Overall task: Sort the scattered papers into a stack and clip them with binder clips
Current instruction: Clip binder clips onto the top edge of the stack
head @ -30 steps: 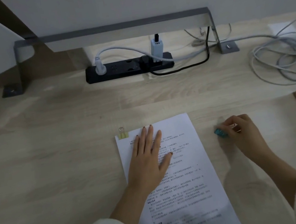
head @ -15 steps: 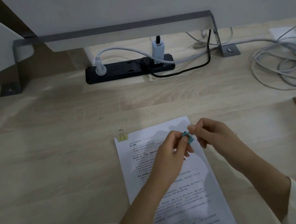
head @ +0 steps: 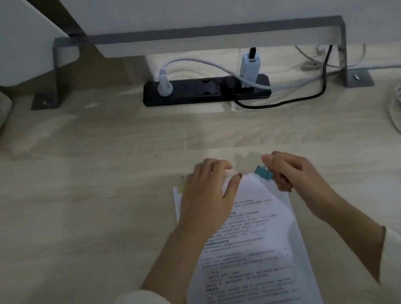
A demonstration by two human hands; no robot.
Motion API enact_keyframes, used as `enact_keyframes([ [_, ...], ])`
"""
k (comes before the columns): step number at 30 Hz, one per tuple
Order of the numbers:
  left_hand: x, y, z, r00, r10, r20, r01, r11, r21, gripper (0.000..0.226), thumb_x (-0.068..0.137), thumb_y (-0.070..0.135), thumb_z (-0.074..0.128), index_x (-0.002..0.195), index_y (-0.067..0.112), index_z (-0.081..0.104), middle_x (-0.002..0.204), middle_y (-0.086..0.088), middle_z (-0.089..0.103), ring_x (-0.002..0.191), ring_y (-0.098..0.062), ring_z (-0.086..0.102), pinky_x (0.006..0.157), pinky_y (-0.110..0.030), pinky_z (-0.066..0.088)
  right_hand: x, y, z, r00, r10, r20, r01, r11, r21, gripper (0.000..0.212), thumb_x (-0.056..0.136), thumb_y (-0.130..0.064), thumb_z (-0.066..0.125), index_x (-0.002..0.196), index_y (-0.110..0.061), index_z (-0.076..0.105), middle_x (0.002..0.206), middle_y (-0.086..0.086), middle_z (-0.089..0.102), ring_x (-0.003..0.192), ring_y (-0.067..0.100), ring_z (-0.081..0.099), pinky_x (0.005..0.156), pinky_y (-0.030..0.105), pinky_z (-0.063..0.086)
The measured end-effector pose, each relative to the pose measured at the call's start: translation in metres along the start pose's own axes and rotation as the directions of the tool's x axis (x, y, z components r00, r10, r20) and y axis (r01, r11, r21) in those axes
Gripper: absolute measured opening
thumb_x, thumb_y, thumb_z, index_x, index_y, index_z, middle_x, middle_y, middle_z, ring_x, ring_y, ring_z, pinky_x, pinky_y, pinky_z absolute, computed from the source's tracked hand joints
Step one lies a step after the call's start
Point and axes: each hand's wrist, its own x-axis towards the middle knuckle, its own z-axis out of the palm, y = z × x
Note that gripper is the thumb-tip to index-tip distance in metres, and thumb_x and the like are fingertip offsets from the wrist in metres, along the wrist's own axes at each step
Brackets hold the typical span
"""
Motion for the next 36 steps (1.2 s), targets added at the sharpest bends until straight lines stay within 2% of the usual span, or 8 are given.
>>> enact_keyframes([
  [2, 0.009, -0.017, -0.003, 0.993, -0.01, 0.119, -0.02, 0.969, 0.247, 0.049, 0.086, 0.049, 0.049, 0.122, 0.016, 0.047, 0.123, 0.002, 0.048, 0.115, -0.018, 0.041, 0.093, -0.026, 0.026, 0.011, -0.002, -0.002, 1.0, -0.026, 0.013, 0.027, 0.996, -0.085, 0.043, 0.089, -0.032, 0.055, 0.06, -0.003, 0.042, 0.062, 0.008, 0.034, 0.054, 0.011, 0.03, 0.054, 0.019, 0.027],
  [4, 0.015, -0.024, -0.003, 0.974, -0.054, 0.219, -0.021, 0.945, 0.326, 0.054, 0.081, 0.048, 0.056, 0.122, 0.016, 0.043, 0.123, 0.002, 0.046, 0.114, -0.018, 0.039, 0.092, -0.027, 0.025, 0.021, -0.004, -0.003, 0.998, -0.038, 0.052, 0.047, 0.984, -0.174, 0.045, 0.09, -0.031, 0.053, 0.067, 0.005, 0.042, 0.067, 0.011, 0.034, 0.058, 0.014, 0.031, 0.054, 0.018, 0.027],
  [8, 0.027, -0.026, -0.002, 0.957, -0.095, 0.276, 0.028, 0.971, 0.239, 0.05, 0.078, 0.045, 0.062, 0.115, 0.016, 0.045, 0.116, 0.003, 0.048, 0.109, -0.017, 0.039, 0.082, -0.027, 0.021, 0.04, -0.004, 0.001, 0.988, -0.063, 0.14, 0.104, 0.945, -0.31, 0.041, 0.09, -0.033, 0.052, 0.06, -0.006, 0.041, 0.061, 0.005, 0.034, 0.054, 0.009, 0.032, 0.051, 0.017, 0.025],
  [14, 0.034, -0.031, -0.005, 0.918, -0.116, 0.38, 0.054, 0.984, 0.169, 0.025, 0.085, 0.036, 0.056, 0.105, 0.02, 0.055, 0.119, 0.001, 0.048, 0.118, -0.017, 0.035, 0.095, -0.029, 0.026, 0.061, 0.001, 0.008, 0.956, -0.117, 0.268, 0.23, 0.867, -0.441, 0.043, 0.092, -0.031, 0.051, 0.066, 0.004, 0.047, 0.06, 0.005, 0.042, 0.051, 0.005, 0.034, 0.048, 0.014, 0.028],
  [18, 0.03, -0.034, -0.009, 0.913, -0.134, 0.385, 0.119, 0.991, 0.062, 0.011, 0.088, 0.032, 0.056, 0.092, 0.024, 0.051, 0.109, 0.002, 0.061, 0.105, -0.016, 0.052, 0.085, -0.024, 0.027, 0.067, 0.002, 0.014, 0.905, -0.146, 0.399, 0.346, 0.799, -0.492, 0.038, 0.092, -0.027, 0.051, 0.059, -0.009, 0.045, 0.056, -0.001, 0.041, 0.052, 0.007, 0.039, 0.051, 0.016, 0.03],
  [25, 0.025, -0.036, -0.025, 0.898, -0.202, 0.391, 0.279, 0.948, -0.15, 0.02, 0.086, 0.025, 0.061, 0.103, 0.017, 0.069, 0.104, 0.001, 0.07, 0.098, -0.011, 0.062, 0.091, -0.02, 0.043, 0.072, -0.001, 0.024, 0.831, -0.194, 0.522, 0.491, 0.697, -0.523, 0.037, 0.092, -0.025, 0.052, 0.061, -0.006, 0.047, 0.053, -0.005, 0.038, 0.055, 0.01, 0.04, 0.052, 0.018, 0.029],
  [30, 0.022, -0.039, -0.033, 0.891, -0.223, 0.395, 0.336, 0.909, -0.245, 0.018, 0.083, 0.023, 0.065, 0.1, 0.019, 0.072, 0.1, 0.002, 0.071, 0.096, -0.008, 0.063, 0.092, -0.019, 0.045, 0.074, -0.005, 0.027, 0.762, -0.311, 0.568, 0.614, 0.624, -0.483, 0.045, 0.088, -0.042, 0.043, 0.059, -0.008, 0.045, 0.052, -0.007, 0.038, 0.055, 0.013, 0.04, 0.052, 0.015, 0.031],
  [36, 0.019, -0.047, -0.036, 0.917, -0.201, 0.345, 0.283, 0.936, -0.207, 0.015, 0.081, 0.028, 0.067, 0.094, 0.025, 0.073, 0.081, 0.015, 0.066, 0.078, 0.006, 0.058, 0.084, 0.008, 0.023, 0.077, -0.008, 0.028, 0.699, -0.362, 0.617, 0.694, 0.549, -0.465, 0.048, 0.088, -0.043, 0.038, 0.064, -0.005, 0.054, 0.054, -0.007, 0.042, 0.061, 0.007, 0.043, 0.057, 0.011, 0.034],
])
